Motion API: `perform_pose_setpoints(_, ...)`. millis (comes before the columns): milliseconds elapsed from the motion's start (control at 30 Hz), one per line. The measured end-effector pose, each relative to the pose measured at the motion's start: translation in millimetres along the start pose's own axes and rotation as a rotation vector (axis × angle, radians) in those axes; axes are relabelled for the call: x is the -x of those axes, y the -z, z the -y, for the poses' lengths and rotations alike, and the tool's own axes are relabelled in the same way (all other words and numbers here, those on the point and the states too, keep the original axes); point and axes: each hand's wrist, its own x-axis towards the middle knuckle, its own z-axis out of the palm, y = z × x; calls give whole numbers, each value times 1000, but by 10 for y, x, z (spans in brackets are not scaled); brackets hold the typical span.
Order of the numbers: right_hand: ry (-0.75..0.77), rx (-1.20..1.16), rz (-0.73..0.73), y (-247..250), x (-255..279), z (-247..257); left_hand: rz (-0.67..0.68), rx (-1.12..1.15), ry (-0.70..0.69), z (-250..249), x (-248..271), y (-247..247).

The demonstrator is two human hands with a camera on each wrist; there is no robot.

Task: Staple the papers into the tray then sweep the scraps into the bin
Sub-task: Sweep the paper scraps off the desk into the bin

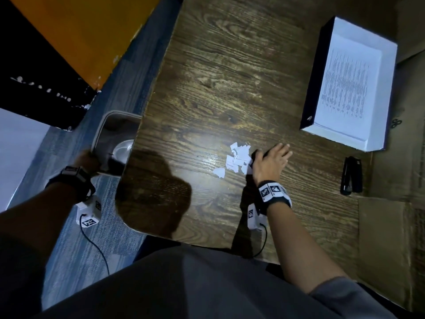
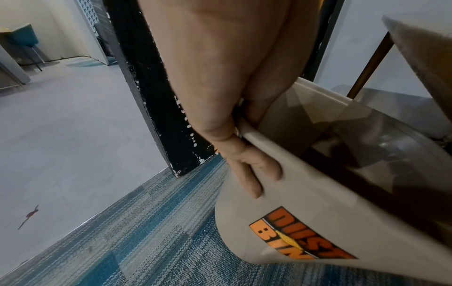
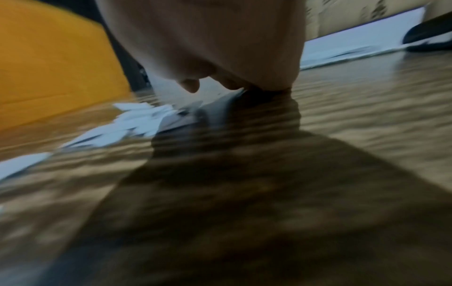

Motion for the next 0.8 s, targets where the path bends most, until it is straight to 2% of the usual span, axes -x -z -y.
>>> perform_pose_setpoints(167, 297, 69, 165, -324, 363, 474, 22, -72, -52, -4, 27, 36)
perform_pose_setpoints(267, 469, 44, 270, -367, 513, 515, 41, -33, -69, -46, 55, 23)
perform_pose_setpoints(300, 500, 7, 264, -322, 492, 487, 37, -38, -60, -75, 78, 21)
perform_pose_setpoints(367, 456, -44, 125, -178, 331, 393, 38, -27, -67, -106, 100, 14)
perform_pose_setpoints(433, 267, -40, -13, -14, 57, 269, 42, -19, -70, -116, 120, 15)
perform_pose_setpoints(500, 89, -2, -15, 70, -145, 192, 21, 2, -73, -107, 126, 20)
perform_pose_setpoints(533, 65, 30, 16, 62, -161, 203, 11, 21, -83, -98, 126, 19)
perform_pose_setpoints(600, 177, 97, 107, -48, -38, 318, 5, 20, -101, -119, 142, 30)
perform_pose_setpoints(700, 481, 149, 263, -300, 368, 546, 9, -56, -129, -145, 144, 43)
perform_pose_setpoints(800, 593, 120, 312, -376, 582, 586, 40, -52, -117, -124, 118, 63)
